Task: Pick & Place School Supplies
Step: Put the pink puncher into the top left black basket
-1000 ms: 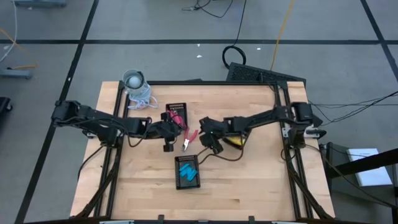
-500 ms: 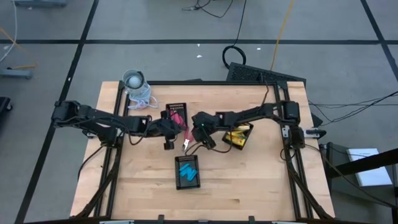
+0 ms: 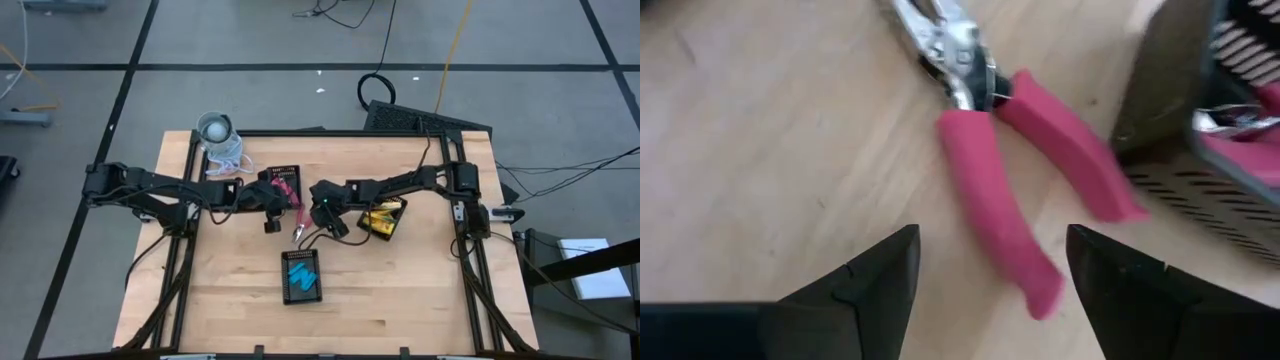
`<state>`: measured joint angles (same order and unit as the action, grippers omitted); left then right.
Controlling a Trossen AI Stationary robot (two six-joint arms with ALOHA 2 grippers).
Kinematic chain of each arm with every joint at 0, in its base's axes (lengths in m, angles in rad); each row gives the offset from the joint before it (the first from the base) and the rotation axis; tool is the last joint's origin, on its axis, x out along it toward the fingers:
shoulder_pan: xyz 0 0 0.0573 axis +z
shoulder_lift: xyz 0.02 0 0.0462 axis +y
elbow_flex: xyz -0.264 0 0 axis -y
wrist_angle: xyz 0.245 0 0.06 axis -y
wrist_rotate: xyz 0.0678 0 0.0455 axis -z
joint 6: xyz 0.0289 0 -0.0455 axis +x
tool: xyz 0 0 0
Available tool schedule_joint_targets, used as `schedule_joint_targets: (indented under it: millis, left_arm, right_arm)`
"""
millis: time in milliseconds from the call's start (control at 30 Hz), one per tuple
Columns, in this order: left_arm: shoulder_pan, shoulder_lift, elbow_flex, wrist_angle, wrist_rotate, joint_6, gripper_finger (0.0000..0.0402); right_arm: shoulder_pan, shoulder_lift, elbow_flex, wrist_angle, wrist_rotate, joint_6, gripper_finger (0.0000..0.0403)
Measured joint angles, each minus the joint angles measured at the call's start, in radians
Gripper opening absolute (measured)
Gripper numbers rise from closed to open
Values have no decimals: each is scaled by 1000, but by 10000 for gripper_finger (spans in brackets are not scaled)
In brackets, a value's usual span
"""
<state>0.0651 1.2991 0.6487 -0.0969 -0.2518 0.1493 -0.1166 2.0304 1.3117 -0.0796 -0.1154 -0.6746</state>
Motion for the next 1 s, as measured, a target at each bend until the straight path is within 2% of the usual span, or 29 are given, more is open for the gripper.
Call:
schedule_joint_targets:
  millis: [267,767,1000]
  left_arm:
    - [-6,0,0,48,121,-5,102]
    - [-19,0,0,48,86,-18,102]
    - [-13,0,0,51,85,-17,102]
  right_arm:
    - [28,-13,0,-25,72,-38,238]
    - [26,-2,0,14,62,-64,236]
    - [27,27,2,29,59,-72,194]
